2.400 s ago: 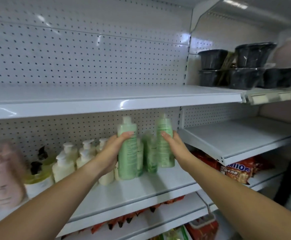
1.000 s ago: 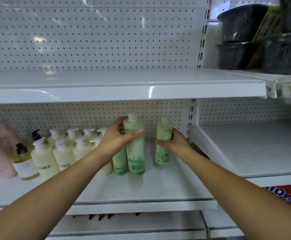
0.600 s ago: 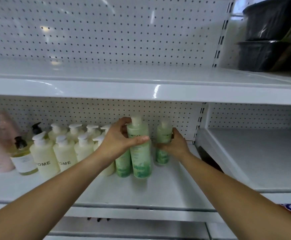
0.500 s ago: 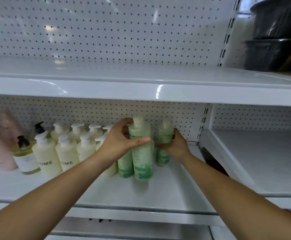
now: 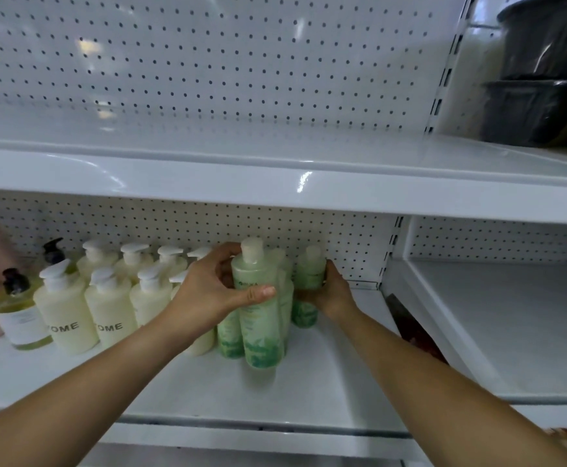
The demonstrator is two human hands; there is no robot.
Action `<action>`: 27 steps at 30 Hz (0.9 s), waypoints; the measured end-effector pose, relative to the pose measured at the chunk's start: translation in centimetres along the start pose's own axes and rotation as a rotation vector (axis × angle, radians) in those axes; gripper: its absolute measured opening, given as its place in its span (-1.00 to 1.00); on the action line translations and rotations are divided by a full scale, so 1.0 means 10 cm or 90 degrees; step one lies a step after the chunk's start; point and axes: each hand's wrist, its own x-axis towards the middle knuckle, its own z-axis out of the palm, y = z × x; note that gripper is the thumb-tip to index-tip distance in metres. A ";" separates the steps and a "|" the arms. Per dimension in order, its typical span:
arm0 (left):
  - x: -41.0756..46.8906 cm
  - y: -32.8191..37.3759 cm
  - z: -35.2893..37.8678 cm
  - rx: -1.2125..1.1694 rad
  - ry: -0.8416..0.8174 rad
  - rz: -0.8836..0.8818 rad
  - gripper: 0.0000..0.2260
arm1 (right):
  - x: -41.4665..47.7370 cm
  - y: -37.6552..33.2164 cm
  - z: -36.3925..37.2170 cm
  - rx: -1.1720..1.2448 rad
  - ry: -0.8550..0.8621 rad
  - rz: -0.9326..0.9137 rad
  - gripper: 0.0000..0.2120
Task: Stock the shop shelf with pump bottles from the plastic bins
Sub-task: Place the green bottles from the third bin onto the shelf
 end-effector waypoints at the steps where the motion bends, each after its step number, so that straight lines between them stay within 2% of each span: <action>1: 0.01 -0.01 0.01 0.000 0.001 -0.002 -0.45 | 0.02 0.01 0.00 0.001 -0.001 0.006 -0.36; 7: 0.04 0.04 0.09 0.026 0.003 0.003 -0.53 | 0.00 0.12 -0.10 -0.021 -0.045 0.022 -0.18; 9: 0.05 0.09 0.14 0.037 0.001 0.012 -0.51 | -0.07 0.05 -0.19 0.015 -0.011 0.006 -0.30; 13: 0.09 0.18 0.28 0.056 -0.024 0.024 -0.49 | -0.28 -0.22 -0.41 0.118 0.149 -0.061 -0.57; 15: 0.11 0.21 0.37 0.064 -0.029 0.029 -0.45 | -0.48 -0.34 -0.51 0.155 0.156 -0.098 -0.70; 17: 0.11 0.20 0.45 0.071 -0.030 0.034 -0.44 | -0.76 -0.41 -0.57 0.179 0.115 -0.123 -0.73; 21: 0.12 0.25 0.60 0.083 -0.030 0.047 -0.54 | -1.26 -0.33 -0.47 0.226 -0.002 -0.140 -0.46; 23: 0.11 0.27 0.67 0.100 -0.026 0.052 -0.51 | -1.37 -0.22 -0.40 0.180 -0.031 -0.128 -0.33; 27: 0.10 0.24 0.76 0.073 -0.027 0.044 -0.45 | -1.44 -0.22 -0.33 0.023 -0.016 -0.107 -0.19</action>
